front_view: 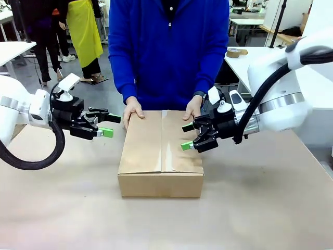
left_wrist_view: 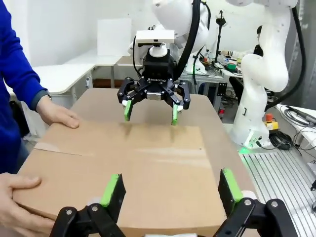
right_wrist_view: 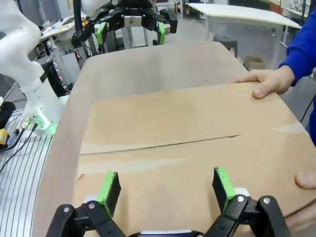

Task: Pack the gift set into the box.
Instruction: Press and hold the closed box until the human finishes sealing it.

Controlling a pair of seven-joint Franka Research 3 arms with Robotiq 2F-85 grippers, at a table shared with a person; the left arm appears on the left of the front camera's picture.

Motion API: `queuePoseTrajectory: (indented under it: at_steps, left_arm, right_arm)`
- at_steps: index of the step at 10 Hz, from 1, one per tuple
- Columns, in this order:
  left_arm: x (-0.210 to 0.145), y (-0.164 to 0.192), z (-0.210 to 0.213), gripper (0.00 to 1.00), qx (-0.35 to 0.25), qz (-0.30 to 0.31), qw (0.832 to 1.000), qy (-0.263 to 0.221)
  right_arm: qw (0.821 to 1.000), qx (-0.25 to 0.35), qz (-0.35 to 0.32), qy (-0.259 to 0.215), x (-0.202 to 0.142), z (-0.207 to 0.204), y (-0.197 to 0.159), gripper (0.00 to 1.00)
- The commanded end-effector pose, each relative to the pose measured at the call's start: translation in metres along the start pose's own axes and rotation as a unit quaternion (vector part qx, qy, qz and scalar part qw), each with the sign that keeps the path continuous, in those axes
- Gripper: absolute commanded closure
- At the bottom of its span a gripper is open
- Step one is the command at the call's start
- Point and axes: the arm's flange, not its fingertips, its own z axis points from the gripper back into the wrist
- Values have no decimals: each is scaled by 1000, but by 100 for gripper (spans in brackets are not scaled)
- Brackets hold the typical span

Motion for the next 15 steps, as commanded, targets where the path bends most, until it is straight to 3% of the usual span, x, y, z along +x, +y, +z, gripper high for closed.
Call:
queuePoseTrajectory:
  at_steps: [1,2,3,5,6,9,15]
  left_arm:
    - [-12,4,-29,0,0,-54,998,-15]
    - [-25,9,-53,0,14,-113,993,9]
    - [-26,8,-62,0,28,-138,990,-13]
    - [-29,16,-77,0,57,-154,986,9]
    - [-35,20,-84,0,48,-142,989,21]
    - [-44,38,-90,0,94,-110,988,52]
    - [-67,46,-84,0,89,-92,985,119]
  right_arm:
    - [1000,11,0,-4,-5,-19,-13,0]
    - [1000,3,-3,-8,-11,-30,-22,0]
    - [1000,2,6,-19,-12,-31,-22,0]
    - [999,26,18,-28,-16,-33,-20,0]
    - [999,34,12,-35,-22,-34,-21,0]
    - [996,79,16,-30,-39,-40,-26,0]
    - [999,27,1,-25,-57,-24,-44,0]
